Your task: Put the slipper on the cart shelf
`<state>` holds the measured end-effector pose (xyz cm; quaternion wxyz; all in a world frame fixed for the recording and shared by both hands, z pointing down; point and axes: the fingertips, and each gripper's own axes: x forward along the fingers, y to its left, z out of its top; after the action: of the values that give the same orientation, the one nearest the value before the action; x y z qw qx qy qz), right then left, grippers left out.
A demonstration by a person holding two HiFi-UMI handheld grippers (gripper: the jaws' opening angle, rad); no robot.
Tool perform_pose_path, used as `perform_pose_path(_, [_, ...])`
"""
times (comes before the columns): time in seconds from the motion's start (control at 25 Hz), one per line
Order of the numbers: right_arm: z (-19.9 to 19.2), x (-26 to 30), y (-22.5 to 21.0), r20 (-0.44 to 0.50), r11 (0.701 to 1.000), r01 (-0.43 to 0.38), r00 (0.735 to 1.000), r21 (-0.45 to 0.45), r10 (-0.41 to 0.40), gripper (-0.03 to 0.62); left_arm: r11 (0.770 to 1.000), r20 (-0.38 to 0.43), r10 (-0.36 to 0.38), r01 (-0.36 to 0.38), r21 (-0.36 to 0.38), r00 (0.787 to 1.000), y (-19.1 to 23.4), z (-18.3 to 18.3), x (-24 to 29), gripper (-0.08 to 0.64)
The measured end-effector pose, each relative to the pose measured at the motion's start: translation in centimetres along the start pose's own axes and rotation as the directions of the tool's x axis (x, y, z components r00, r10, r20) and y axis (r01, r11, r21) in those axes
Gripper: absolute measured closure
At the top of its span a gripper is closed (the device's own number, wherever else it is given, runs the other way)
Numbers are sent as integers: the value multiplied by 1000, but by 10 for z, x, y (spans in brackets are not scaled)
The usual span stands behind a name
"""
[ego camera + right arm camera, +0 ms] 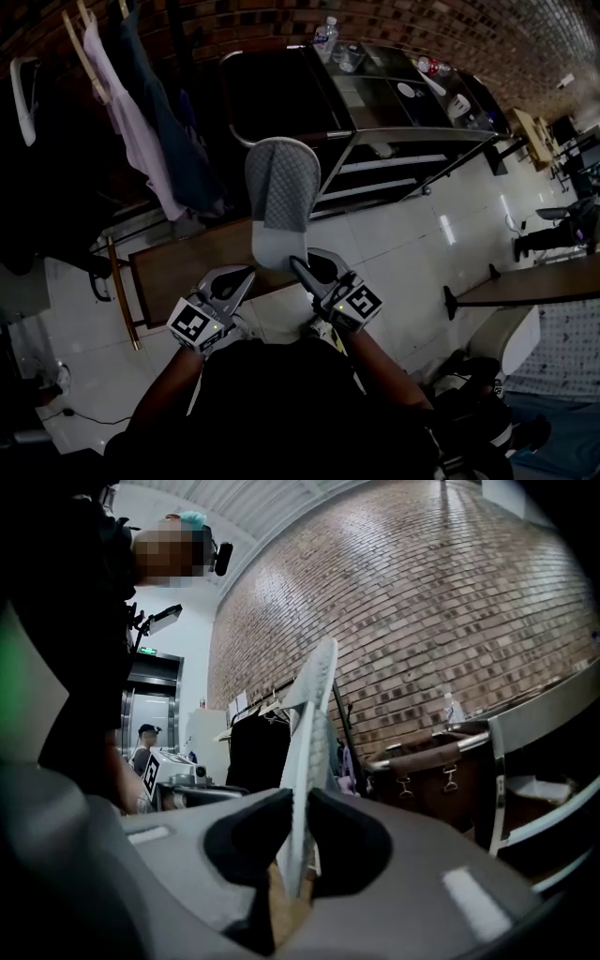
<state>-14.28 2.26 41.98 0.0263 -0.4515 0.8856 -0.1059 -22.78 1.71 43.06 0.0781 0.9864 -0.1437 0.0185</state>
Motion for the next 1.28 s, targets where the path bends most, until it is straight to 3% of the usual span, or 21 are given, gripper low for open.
perform_pose_path(0.84, [13, -190, -186, -17, 999, -2, 1000, 47, 3, 534, 999, -42, -42, 43, 24, 998, -120, 9, 250, 560])
perform_pose_path(1.28, [-1, -239, -233, -40, 995, -33, 999, 97, 37, 534, 997, -97, -68, 70, 22, 993, -166, -1, 312, 560])
